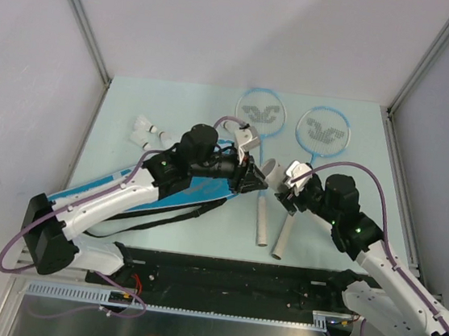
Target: Pack up the badminton gear
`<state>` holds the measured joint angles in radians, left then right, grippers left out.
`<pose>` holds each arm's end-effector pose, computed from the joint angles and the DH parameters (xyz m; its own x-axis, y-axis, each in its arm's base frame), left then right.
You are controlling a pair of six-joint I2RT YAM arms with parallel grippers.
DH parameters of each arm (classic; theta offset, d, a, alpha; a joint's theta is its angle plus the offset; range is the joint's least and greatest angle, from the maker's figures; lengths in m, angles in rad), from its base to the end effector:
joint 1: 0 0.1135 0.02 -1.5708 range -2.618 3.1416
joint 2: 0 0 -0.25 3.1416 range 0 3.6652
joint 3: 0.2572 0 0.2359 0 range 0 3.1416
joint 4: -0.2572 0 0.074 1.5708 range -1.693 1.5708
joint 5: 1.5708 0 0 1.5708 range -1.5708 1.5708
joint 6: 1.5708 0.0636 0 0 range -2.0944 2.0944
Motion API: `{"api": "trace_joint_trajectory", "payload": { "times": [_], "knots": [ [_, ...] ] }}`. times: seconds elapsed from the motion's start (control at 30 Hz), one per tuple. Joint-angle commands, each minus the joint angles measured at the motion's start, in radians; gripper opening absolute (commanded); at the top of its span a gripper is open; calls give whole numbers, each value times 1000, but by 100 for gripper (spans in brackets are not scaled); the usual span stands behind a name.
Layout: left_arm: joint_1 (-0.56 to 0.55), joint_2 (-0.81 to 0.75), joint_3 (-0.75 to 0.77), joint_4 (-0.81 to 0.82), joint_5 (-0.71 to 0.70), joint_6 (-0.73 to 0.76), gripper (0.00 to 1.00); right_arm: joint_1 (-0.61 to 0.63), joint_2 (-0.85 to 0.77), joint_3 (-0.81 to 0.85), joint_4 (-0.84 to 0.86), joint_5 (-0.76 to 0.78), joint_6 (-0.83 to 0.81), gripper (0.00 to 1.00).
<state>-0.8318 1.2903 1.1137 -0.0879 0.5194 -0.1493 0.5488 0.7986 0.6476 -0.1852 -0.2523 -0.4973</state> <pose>0.1859 -0.2509 0.3389 -0.3176 0.1568 -0.9352 0.9274 0.2568 -0.2719 0.1693 0.1221 0.2729 0.0895 -0.4867 -0.8690 -0.7549 0.5359 -0.3780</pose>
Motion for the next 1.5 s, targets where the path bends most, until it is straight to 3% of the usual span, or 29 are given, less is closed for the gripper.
{"api": "trace_joint_trajectory", "payload": {
  "times": [0.0,0.37,0.47,0.6,0.77,1.1,1.47],
  "knots": [
    [-16,41,67,2,-59,63,36,10,-6,6,21,-13,28,48],
    [-36,95,112,-9,-104,53,26,20,-21,6,24,-8,29,48],
    [-32,63,136,-42,-50,15,31,23,-21,7,23,1,29,48],
    [-24,-9,141,-44,-16,-19,48,25,-29,6,23,2,28,47],
    [22,-5,136,-49,-18,-50,50,26,-29,6,26,-7,29,47],
    [33,102,169,-49,82,-78,30,28,-39,6,32,-8,34,47],
    [5,141,167,-47,51,-78,15,28,-36,3,47,-10,40,47]
  ]
}}
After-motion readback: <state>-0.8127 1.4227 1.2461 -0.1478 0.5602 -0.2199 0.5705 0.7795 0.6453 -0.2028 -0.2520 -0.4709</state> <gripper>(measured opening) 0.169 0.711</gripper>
